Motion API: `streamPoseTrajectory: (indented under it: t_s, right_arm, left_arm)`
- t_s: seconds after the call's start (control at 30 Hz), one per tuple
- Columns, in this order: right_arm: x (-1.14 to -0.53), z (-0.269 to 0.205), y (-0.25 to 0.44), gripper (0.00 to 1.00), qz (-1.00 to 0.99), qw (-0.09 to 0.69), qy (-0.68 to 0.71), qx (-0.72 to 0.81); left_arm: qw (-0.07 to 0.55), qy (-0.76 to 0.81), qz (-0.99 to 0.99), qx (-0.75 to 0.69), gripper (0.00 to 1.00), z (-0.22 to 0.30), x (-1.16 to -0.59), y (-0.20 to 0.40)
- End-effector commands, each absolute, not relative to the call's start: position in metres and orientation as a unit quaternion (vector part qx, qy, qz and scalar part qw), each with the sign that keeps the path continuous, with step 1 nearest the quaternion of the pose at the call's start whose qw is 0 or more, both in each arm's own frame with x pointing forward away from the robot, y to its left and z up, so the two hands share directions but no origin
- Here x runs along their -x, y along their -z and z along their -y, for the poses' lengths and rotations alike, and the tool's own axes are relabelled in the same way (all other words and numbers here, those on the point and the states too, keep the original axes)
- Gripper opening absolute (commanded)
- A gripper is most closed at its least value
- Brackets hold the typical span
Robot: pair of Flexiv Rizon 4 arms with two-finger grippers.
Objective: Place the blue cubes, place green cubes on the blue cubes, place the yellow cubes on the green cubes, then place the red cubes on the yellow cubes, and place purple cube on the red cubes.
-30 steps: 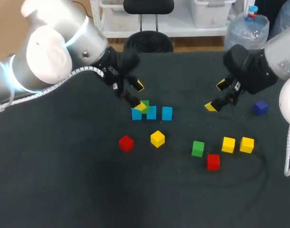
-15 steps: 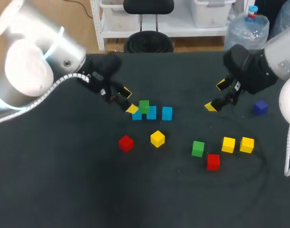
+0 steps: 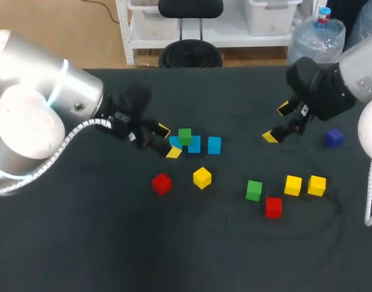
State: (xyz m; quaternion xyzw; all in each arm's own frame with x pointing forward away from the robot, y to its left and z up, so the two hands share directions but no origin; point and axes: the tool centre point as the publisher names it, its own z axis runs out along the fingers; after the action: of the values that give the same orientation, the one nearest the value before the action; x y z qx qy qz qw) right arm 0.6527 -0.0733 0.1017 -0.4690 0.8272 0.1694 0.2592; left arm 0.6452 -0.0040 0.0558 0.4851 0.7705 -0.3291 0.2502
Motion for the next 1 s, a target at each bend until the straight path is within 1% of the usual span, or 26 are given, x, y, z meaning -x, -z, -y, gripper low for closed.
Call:
streamPoseTrajectory:
  t_s: [0.03,0.27,0.43,0.5,0.6,1.0]
  right_arm:
    - [-0.652,0.073,-0.102,1.0,-0.828,0.26,-0.167,0.468]
    - [-0.652,0.073,-0.102,1.0,-0.828,0.26,-0.167,0.468]
    - [-0.652,0.073,-0.102,1.0,-0.828,0.26,-0.167,0.468]
    - [-0.652,0.073,-0.102,1.0,-0.828,0.26,-0.167,0.468]
    - [-0.652,0.073,-0.102,1.0,-0.828,0.26,-0.167,0.468]
    - [-0.652,0.073,-0.102,1.0,-0.828,0.26,-0.167,0.468]
  left_arm:
    - [0.271,0.335,-0.758,-0.489,1.0,-0.004,-0.635,-0.059]
    - [0.273,0.318,-0.75,-0.512,1.0,-0.021,-0.63,-0.067]
    - [0.285,0.299,-0.769,-0.488,1.0,-0.041,-0.625,-0.073]
    - [0.298,0.299,-0.77,-0.478,1.0,-0.051,-0.621,-0.074]
    - [0.298,0.293,-0.776,-0.472,1.0,-0.06,-0.617,-0.075]
    - [0.308,0.304,-0.772,-0.465,1.0,-0.057,-0.614,-0.071]
